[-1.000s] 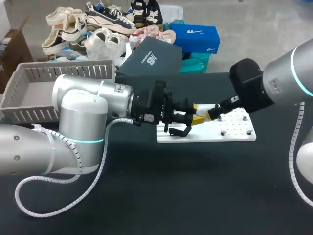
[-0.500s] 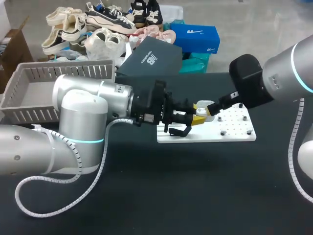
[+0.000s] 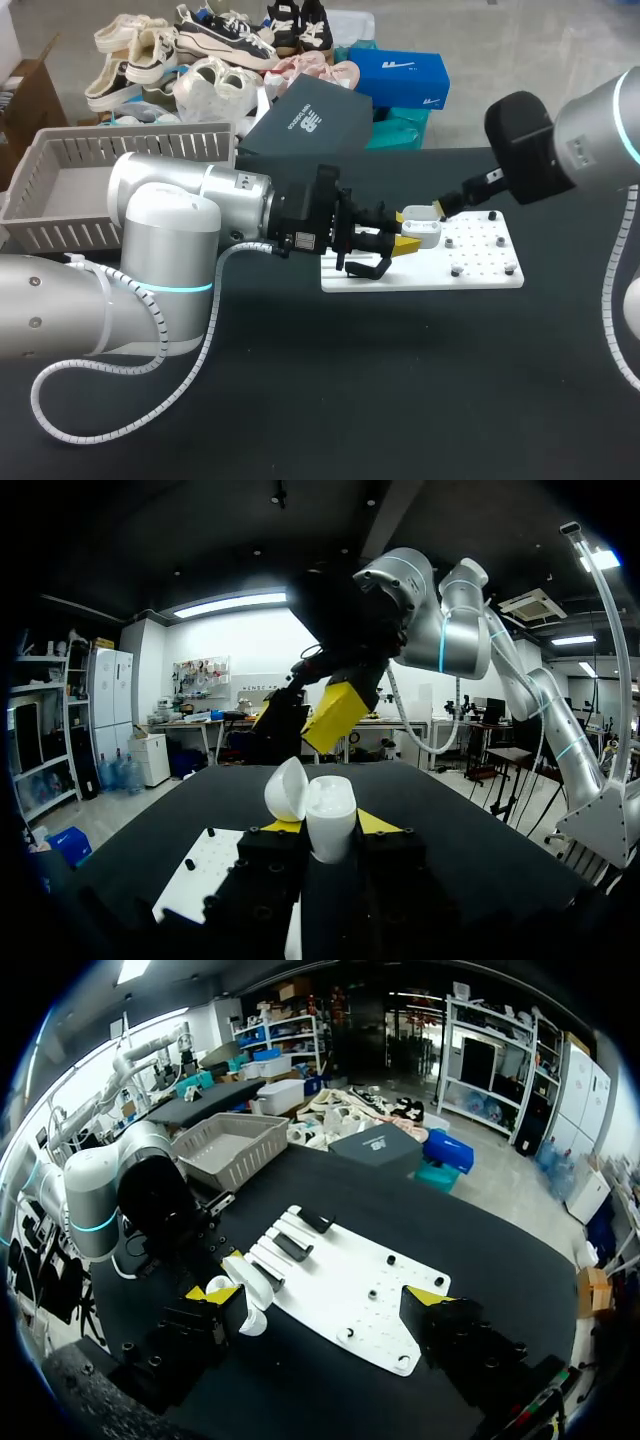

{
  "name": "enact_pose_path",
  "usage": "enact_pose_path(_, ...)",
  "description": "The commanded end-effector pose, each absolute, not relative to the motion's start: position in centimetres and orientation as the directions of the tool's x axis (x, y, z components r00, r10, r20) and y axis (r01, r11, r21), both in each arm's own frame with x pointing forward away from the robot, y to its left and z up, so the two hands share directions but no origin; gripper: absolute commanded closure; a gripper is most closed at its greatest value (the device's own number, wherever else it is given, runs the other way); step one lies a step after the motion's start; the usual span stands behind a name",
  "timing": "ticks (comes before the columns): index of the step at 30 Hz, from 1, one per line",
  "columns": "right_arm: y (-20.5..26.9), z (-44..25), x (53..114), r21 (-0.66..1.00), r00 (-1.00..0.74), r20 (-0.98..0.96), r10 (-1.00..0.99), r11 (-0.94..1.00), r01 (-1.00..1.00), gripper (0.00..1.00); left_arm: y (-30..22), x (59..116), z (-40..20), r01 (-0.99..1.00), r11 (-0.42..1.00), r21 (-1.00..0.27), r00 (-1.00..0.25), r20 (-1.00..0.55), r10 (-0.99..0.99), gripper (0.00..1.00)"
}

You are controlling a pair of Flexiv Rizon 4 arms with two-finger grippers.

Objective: Pick up each earbud case from the left stands, insert the matching earbuds, close the lid, and place the case in the box.

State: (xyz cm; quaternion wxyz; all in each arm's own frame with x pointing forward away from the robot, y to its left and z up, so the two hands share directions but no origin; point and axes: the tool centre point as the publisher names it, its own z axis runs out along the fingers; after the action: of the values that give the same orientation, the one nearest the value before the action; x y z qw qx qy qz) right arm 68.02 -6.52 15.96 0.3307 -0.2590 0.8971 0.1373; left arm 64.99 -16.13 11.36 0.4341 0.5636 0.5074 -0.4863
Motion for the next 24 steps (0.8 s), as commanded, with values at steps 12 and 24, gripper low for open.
enact_pose_path(12,-14.2,12.6,66.2,-0.295,-0.721,-0.590,-0.363,0.928,-0.226,0.00,-16.2,65.0,11.3,0.994,-0.107,-0.004,0.012,-0.989,0.150,1.00)
enact_pose_path(24,-15.5,9.1,65.9,-0.462,-0.786,-0.469,-0.403,0.870,-0.170,0.00,-16.2,65.0,11.3,0.994,-0.107,-0.004,0.012,-0.989,0.150,1.00)
